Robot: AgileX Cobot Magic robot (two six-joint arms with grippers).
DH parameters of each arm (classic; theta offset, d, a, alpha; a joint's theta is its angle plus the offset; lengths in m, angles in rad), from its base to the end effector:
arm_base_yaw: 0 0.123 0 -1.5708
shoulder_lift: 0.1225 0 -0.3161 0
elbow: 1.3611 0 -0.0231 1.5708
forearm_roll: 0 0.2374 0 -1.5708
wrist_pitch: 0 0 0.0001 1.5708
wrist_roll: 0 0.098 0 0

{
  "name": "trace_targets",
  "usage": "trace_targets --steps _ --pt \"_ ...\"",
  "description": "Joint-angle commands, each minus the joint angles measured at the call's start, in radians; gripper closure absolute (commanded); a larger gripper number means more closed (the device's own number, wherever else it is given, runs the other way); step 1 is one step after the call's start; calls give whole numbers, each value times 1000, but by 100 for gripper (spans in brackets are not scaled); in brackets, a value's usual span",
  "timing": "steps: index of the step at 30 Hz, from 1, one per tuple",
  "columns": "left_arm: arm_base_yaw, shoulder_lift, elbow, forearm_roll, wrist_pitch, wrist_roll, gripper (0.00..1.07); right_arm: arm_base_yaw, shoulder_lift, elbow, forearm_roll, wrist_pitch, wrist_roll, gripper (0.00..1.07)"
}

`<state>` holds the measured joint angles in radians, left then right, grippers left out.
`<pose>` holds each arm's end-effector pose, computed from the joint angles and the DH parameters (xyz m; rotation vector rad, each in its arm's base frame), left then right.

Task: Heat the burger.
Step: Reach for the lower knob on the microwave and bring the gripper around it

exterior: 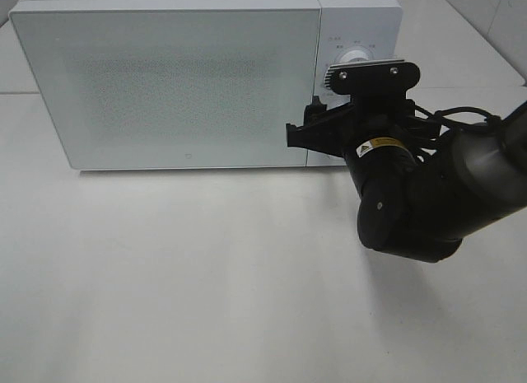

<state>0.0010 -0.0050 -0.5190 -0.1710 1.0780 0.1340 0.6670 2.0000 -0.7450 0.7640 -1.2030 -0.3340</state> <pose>-0.0460 -0.0147 0.2720 0.1468 2.0226 -0.1191 0.3177 0.1697 0.1763 -0.0180 1.6378 -0.0729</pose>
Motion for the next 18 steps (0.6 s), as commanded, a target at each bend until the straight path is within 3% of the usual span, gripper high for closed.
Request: trace_targets --steps 1,18 --pt "2 -17 2 -2 -7 -4 6 -16 30 -35 -20 2 9 31" --pt "2 -17 2 -1 -7 -3 6 -51 97 -79 -35 17 18 35"
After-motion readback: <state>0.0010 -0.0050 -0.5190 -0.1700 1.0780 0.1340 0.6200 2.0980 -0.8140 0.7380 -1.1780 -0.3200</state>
